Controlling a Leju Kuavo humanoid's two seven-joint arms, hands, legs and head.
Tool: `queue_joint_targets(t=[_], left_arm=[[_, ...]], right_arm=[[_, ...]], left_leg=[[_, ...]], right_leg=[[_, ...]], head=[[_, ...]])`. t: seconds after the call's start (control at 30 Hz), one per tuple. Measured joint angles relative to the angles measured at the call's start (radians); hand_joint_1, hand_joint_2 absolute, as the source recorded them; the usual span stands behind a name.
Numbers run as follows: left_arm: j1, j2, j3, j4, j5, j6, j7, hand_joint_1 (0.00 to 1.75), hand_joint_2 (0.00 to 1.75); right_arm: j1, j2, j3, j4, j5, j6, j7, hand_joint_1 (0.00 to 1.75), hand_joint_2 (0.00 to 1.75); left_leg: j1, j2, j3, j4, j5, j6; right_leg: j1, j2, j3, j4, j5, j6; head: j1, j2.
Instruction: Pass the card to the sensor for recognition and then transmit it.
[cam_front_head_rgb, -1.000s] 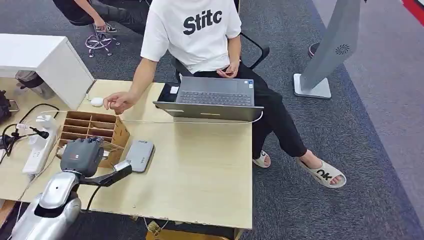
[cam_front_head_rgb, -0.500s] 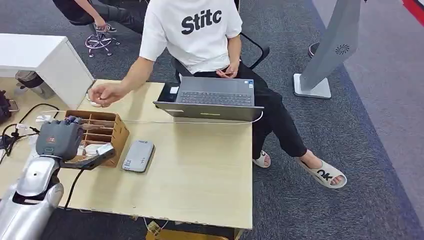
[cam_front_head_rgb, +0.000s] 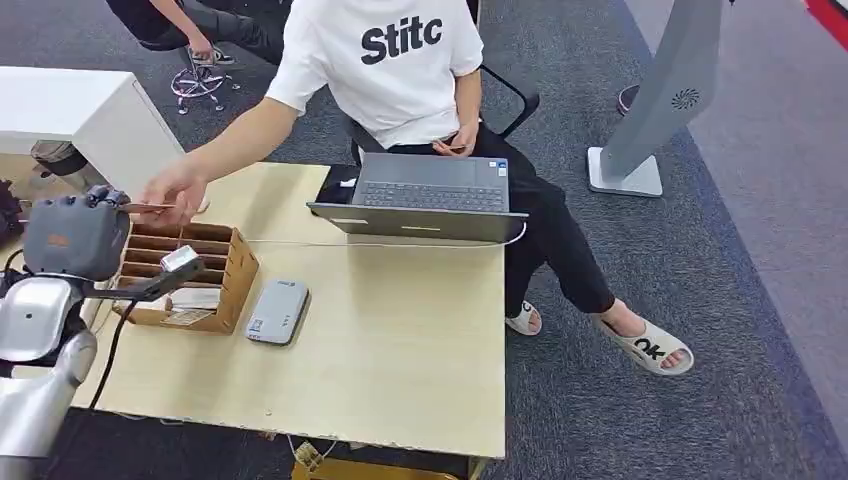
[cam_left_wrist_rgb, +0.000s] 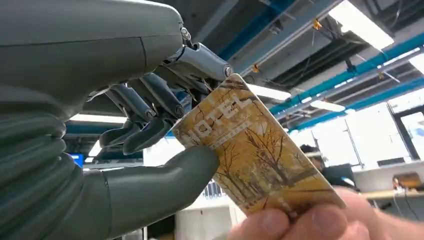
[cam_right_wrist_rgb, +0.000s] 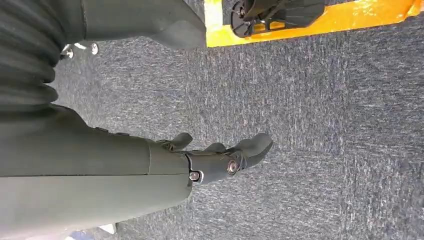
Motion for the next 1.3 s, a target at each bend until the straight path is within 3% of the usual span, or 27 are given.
queue_joint_targets(t=[0.1, 0.13, 0.17, 0.3, 0.43, 0.5, 0.63, 0.83, 1.03, 1.3], left_arm=[[-0.026, 0.003, 0.0, 0.0, -0.003, 0.001, 0.0, 1.75, 1.75], [-0.031, 0.003, 0.0, -0.001, -0.006, 0.006, 0.0, 1.26, 1.75], [-0.032, 0.002, 0.0, -0.004, -0.006, 0.019, 0.003, 0.0, 1.75], [-0.033, -0.026, 0.0, -0.013, -0.024, 0.133, 0.024, 0.0, 1.75], [-0.024, -0.078, 0.0, -0.026, -0.001, 0.174, 0.032, 0.0, 1.75], [-0.015, -0.105, 0.0, -0.044, 0.053, 0.149, 0.024, 0.0, 1.75], [0.024, -0.139, -0.001, -0.102, 0.146, 0.0, 0.01, 0.0, 1.75], [0.184, -0.137, -0.006, -0.25, 0.225, -0.108, -0.002, 0.0, 1.75], [0.411, -0.082, 0.037, -0.389, 0.269, -0.135, -0.009, 0.0, 1.75], [0.573, -0.066, 0.161, -0.454, 0.238, -0.183, -0.01, 0.0, 1.75]], right_arm=[[0.0, 0.0, 0.0, 0.0, 0.0, -0.001, 0.001, 0.0, 1.75], [0.0, 0.0, 0.0, 0.0, -0.001, -0.001, 0.001, 0.0, 1.75], [-0.001, 0.0, 0.0, 0.0, -0.001, -0.002, 0.001, 0.0, 1.75], [-0.001, -0.001, 0.0, 0.0, -0.001, -0.007, 0.002, 0.0, 1.75], [-0.003, -0.001, 0.0, 0.0, -0.003, -0.011, 0.005, 0.0, 1.75], [-0.003, -0.001, 0.0, 0.0, -0.009, -0.011, 0.006, 0.0, 1.75], [-0.003, -0.001, 0.0, 0.0, -0.026, -0.011, 0.009, 0.0, 1.75], [0.002, 0.0, -0.013, 0.0, -0.061, -0.007, 0.01, 0.0, 1.75], [0.014, 0.0, -0.034, -0.001, -0.074, -0.006, 0.021, 0.0, 1.75], [0.018, 0.001, -0.044, -0.002, -0.072, -0.001, 0.027, 0.0, 1.75]], left_leg=[[0.0, 0.0, 0.0, 0.0, 0.0, 0.0], [0.0, 0.0, 0.0, 0.0, 0.0, 0.0], [0.0, 0.001, 0.0, 0.0, 0.0, 0.0], [0.0, 0.0, 0.0, 0.0, 0.0, 0.0], [-0.001, 0.0, 0.0, 0.0, 0.0, 0.0], [-0.001, 0.001, 0.0, 0.0, 0.0, 0.0], [-0.001, 0.002, 0.0, 0.0, 0.0, 0.0], [0.0, 0.005, -0.001, 0.0, -0.001, 0.0], [0.0, 0.006, -0.002, -0.001, -0.002, 0.0], [0.0, 0.005, -0.002, -0.001, -0.001, 0.0]], right_leg=[[0.0, 0.0, 0.0, 0.0, 0.0, 0.0], [0.0, 0.0, 0.0, 0.0, 0.0, 0.0], [0.0, 0.0, 0.0, 0.0, 0.0, 0.0], [0.0, 0.0, 0.0, 0.0, 0.0, 0.0], [0.0, 0.0, 0.0, 0.0, 0.0, 0.0], [-0.001, 0.001, -0.001, 0.0, 0.0, 0.0], [-0.001, 0.002, -0.001, 0.0, 0.0, 0.0], [0.0, 0.005, -0.002, 0.0, 0.0, 0.0], [0.0, 0.006, -0.004, 0.0, -0.001, -0.001], [0.0, 0.004, -0.003, 0.0, -0.001, 0.0]], head=[[0.0, 0.0], [0.0, 0.0], [0.0, 0.0], [0.0, 0.0], [0.0, 0.0], [0.0, 0.0], [-0.001, 0.0], [0.0, 0.0], [-0.001, 0.0], [0.0, 0.0]])
